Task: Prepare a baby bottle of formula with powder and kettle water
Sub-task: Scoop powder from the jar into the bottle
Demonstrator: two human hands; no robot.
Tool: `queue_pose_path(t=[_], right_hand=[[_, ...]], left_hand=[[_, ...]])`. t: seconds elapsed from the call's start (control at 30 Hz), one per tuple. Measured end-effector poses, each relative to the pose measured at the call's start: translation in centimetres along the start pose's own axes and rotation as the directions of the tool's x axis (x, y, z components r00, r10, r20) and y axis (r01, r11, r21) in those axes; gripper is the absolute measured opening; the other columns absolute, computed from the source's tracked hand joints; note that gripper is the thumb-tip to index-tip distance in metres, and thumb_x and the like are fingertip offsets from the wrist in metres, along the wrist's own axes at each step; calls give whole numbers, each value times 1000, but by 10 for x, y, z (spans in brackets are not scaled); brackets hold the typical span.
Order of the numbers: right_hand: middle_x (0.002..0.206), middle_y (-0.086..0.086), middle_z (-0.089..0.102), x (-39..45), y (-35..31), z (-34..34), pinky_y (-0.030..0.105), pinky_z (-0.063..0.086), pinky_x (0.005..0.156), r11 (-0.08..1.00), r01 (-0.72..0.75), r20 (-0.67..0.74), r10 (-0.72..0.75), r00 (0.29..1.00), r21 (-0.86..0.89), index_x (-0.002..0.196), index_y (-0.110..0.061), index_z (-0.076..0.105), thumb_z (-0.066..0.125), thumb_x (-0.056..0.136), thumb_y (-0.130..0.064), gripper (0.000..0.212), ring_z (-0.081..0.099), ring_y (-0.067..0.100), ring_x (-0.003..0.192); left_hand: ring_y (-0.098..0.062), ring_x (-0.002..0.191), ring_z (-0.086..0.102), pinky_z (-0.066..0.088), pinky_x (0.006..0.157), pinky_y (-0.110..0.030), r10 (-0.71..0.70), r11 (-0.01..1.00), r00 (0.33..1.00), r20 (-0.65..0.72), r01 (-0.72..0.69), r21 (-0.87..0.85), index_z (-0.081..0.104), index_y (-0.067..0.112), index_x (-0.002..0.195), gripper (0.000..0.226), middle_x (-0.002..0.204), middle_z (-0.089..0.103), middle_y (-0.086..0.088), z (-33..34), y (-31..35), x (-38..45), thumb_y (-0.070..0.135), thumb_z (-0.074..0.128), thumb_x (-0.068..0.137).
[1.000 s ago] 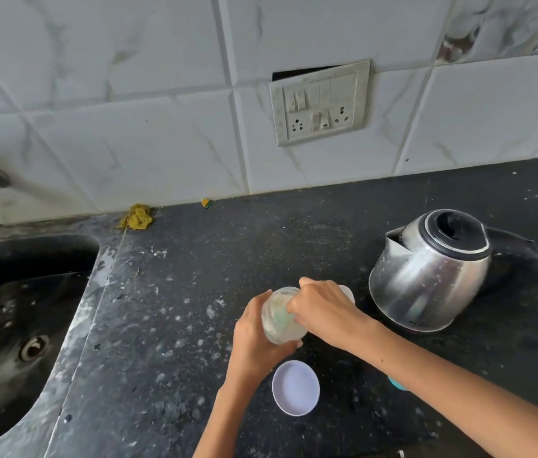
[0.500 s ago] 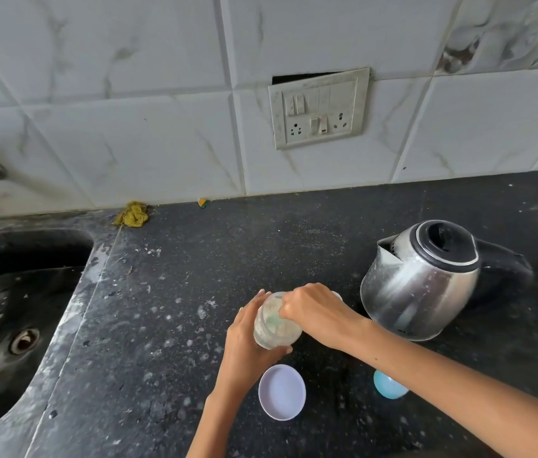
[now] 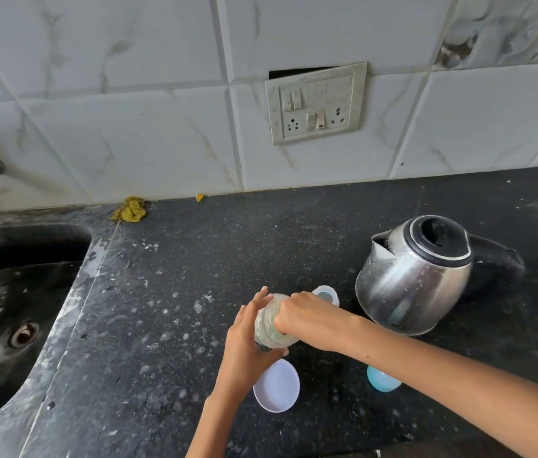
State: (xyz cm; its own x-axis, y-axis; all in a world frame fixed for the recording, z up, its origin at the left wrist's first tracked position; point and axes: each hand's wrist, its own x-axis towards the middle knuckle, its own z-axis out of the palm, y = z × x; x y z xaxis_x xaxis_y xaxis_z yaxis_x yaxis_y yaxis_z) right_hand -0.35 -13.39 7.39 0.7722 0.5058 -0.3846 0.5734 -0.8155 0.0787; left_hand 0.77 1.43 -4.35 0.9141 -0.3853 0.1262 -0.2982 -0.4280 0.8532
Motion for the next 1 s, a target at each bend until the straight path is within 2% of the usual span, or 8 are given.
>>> queue_pose_path(t=[0.07,0.17,0.23,0.3,0.43,0.67,0.77,1.0], right_hand=[[66,3,40,3,1,7,31,31,55,998,-24,-7,25,1000,55,60,-11,34,55,83,11,38,44,23,73],[64,1,39,3,4,12,23,22,47,975,-47,-38,57,998,218,71,-9,53,56,78,10,20,43,24,68],[70,3,56,3,7,16,16,21,48,943,-56,-82,87,993,329,82,-5,69,58,80,6,16,52,23,70],[89,4,73,4,10,21,15,39,57,891,-62,-125,131,983,450,94,-10,77,62,82,0,22,64,19,82],[90,-5,77,-3,18,29,30,55,82,736,-107,-174,295,940,668,92,-21,79,74,79,-14,15,69,6,83],[85,-1,78,-18,20,34,2,48,69,449,-146,-117,507,854,881,89,-17,80,81,75,-15,14,71,2,76],[78,0,78,-23,23,36,10,54,69,370,-137,-100,555,826,919,87,-18,80,82,74,-15,13,73,10,72],[79,-1,78,-27,27,40,20,57,80,277,-120,-73,597,799,953,87,-15,79,81,75,-12,13,73,4,73]], left_hand=[[-4,133,43,39,107,-53,10,1000,1000,-5,-10,-3,43,35,133,85,143,39,32,1,1,-1,22,87,61],[-5,133,44,39,106,-53,21,1000,1000,-20,-21,1,43,42,129,83,145,39,28,2,1,-2,25,86,60],[-5,131,46,40,106,-52,21,1000,999,-31,-21,7,42,43,129,84,142,42,29,1,1,-1,27,87,59],[-4,129,48,40,106,-52,27,999,999,-39,-26,25,42,45,129,86,140,43,31,1,2,0,28,88,57],[-5,125,50,40,105,-51,29,998,998,-49,-26,53,38,52,128,93,134,47,31,-2,1,1,28,89,54],[-5,122,51,40,105,-49,6,998,999,-45,-4,55,41,43,130,93,132,48,31,-2,0,3,30,88,51],[-7,121,51,43,103,-47,-12,998,999,-42,14,58,42,43,130,95,127,46,39,-2,1,4,29,89,49],[-11,118,53,49,95,-44,-52,997,998,-47,54,49,43,39,128,92,126,55,24,-4,2,5,35,89,48]])
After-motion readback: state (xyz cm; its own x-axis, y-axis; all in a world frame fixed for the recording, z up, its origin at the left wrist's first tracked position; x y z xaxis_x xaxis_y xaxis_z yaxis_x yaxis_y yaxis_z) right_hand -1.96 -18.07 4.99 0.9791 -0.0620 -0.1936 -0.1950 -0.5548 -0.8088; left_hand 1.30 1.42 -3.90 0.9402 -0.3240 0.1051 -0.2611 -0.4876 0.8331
